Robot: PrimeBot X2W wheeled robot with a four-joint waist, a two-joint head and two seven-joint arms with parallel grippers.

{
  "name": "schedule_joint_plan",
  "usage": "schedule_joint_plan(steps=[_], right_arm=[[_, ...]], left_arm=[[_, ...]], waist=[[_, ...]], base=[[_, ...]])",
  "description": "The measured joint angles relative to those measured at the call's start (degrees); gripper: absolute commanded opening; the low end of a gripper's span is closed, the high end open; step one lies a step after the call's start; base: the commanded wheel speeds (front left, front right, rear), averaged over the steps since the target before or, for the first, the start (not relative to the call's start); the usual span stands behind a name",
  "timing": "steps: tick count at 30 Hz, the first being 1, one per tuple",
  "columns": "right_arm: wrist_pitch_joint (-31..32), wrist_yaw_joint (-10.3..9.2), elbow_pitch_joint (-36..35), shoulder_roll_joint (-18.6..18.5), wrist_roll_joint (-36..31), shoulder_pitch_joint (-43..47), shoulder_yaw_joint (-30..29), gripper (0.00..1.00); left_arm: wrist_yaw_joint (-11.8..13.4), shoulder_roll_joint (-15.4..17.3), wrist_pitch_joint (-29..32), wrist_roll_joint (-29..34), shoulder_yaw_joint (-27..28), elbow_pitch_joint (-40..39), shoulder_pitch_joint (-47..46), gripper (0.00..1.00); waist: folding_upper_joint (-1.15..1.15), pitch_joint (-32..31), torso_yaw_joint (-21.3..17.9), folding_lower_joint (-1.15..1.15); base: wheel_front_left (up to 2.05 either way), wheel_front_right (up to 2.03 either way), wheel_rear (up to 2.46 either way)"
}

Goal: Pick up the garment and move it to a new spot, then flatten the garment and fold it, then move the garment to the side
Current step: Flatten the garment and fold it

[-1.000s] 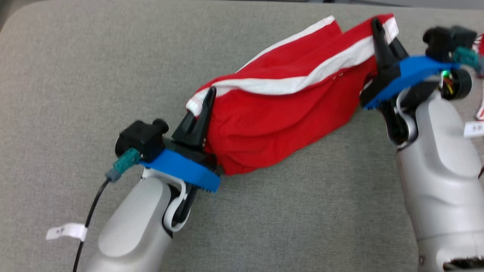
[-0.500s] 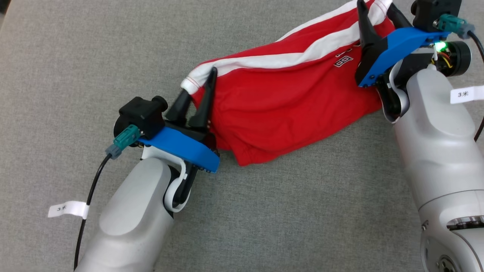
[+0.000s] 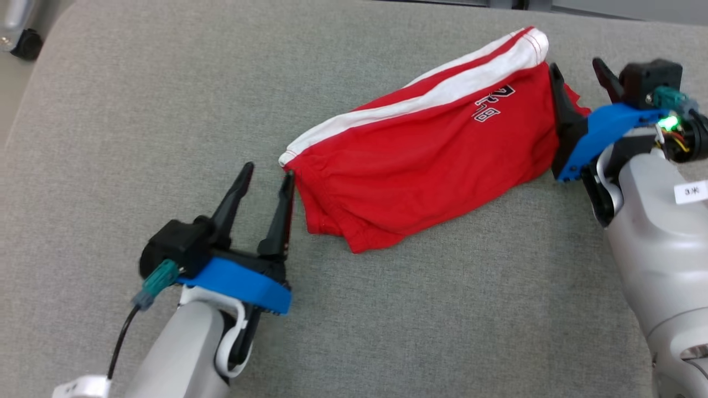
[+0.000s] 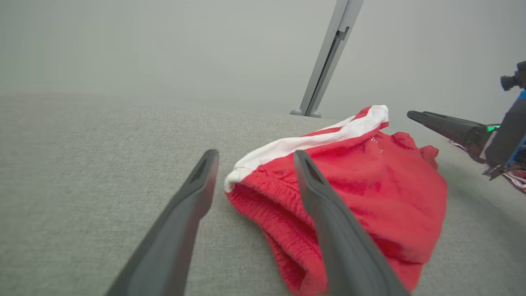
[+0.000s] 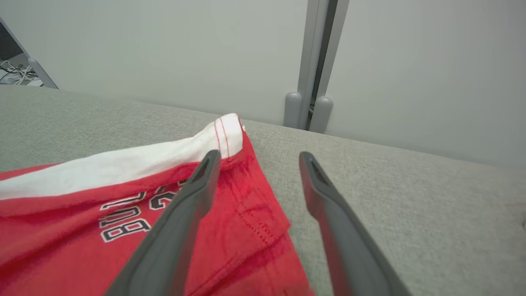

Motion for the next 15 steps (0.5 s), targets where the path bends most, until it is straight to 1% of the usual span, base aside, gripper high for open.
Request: schedule_joint_plan(steps=[2,7,15], right_arm=[[-0.24,0.00,0.42,-0.69,0.38,0.95,0.19,1.00],[-0.45,0.00,1.76,-1.91,0.58,2.61,0.77,1.00],[0.08,0.00,4.81,-3.38,0.36,3.20,0.00,1.00]], left_arm=[[0.13,0.31,-0.01,1.41,2.21,-1.83,1.80,1.00],[1.59,0.30,-0.01,4.28,9.64,-7.14,5.46,1.00],[2.32,-2.29,-0.01,8.70,18.53,-12.63,8.38,1.00]], waist=[[0.00,-0.48,0.36,0.00],[0.00,-1.29,1.22,0.00],[0.00,-1.46,2.75,0.00]], base=[[0.00,0.00,0.00],[0.00,0.00,0.00],[0.00,0.00,0.00]])
